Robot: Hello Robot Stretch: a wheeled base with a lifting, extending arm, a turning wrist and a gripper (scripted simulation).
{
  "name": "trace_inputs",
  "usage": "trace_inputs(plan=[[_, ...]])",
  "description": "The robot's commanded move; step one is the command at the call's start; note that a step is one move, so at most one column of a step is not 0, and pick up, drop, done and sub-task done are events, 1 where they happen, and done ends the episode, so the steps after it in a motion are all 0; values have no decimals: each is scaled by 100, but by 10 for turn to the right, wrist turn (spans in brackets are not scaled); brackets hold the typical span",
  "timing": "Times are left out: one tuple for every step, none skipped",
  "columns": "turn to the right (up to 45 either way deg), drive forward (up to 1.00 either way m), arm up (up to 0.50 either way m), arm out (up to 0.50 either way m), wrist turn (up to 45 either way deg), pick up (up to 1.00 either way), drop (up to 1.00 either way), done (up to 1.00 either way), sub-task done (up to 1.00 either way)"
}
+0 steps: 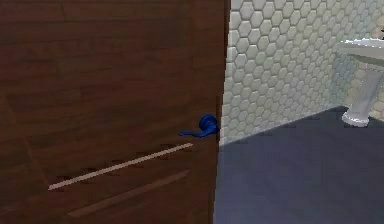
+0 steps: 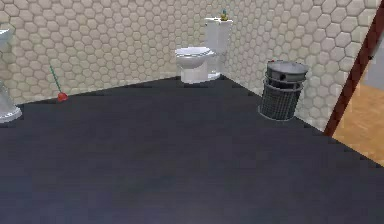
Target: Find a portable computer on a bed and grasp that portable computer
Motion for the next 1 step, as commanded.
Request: trace_inputs(plan=[[180,0,0,0,0,0,0,0,0]])
